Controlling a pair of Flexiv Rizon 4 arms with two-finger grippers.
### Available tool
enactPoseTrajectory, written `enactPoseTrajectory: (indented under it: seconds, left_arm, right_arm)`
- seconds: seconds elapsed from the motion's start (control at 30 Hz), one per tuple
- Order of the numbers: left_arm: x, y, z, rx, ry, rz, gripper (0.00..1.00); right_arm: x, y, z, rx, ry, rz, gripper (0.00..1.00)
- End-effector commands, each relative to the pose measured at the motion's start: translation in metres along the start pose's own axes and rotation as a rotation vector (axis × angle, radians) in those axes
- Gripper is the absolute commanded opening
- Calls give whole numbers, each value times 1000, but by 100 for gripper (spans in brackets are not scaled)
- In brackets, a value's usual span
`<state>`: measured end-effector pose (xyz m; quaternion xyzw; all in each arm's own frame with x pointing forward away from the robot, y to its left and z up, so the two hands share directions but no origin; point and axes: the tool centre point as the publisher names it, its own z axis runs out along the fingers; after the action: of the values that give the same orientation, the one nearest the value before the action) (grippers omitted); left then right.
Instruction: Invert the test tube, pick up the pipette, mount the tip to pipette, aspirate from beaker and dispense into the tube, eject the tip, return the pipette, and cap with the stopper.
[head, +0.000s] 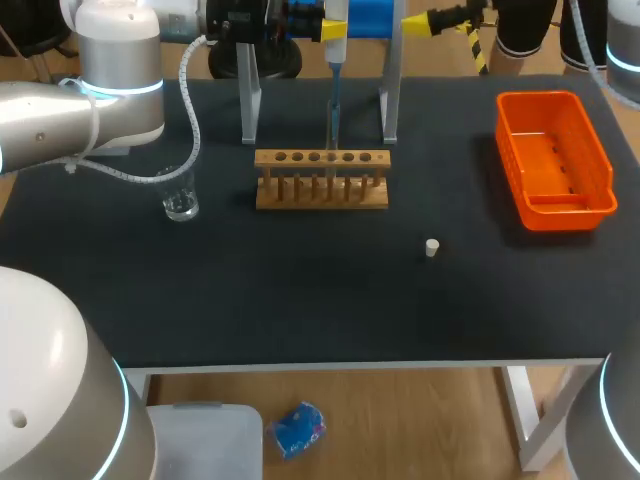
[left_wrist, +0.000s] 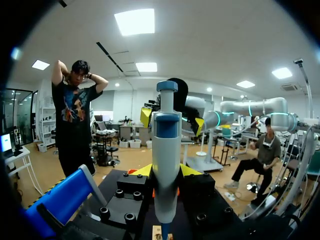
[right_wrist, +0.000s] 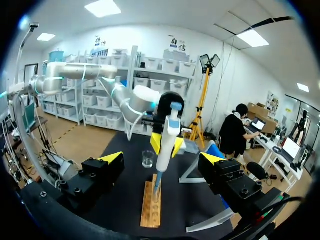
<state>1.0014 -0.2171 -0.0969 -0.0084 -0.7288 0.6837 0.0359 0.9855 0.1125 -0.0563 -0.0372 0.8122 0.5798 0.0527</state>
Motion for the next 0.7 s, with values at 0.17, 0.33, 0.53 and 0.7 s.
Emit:
enactPoseTrajectory:
  seconds: [0.17, 0.33, 0.53, 0.7]
  left_arm:
    - [1, 0, 0, 0, -3, 1, 0]
    - [1, 0, 0, 0, -3, 1, 0]
    - [1, 0, 0, 0, -3, 1, 0]
    - [1, 0, 0, 0, -3, 1, 0]
  right_arm:
    - [-5, 19, -3, -29, 34, -1, 100]
    - [-5, 19, -3, -29, 34, -1, 100]
    - [-5, 19, -3, -29, 34, -1, 100]
    - [-4, 26, 0, -42, 32, 27, 100]
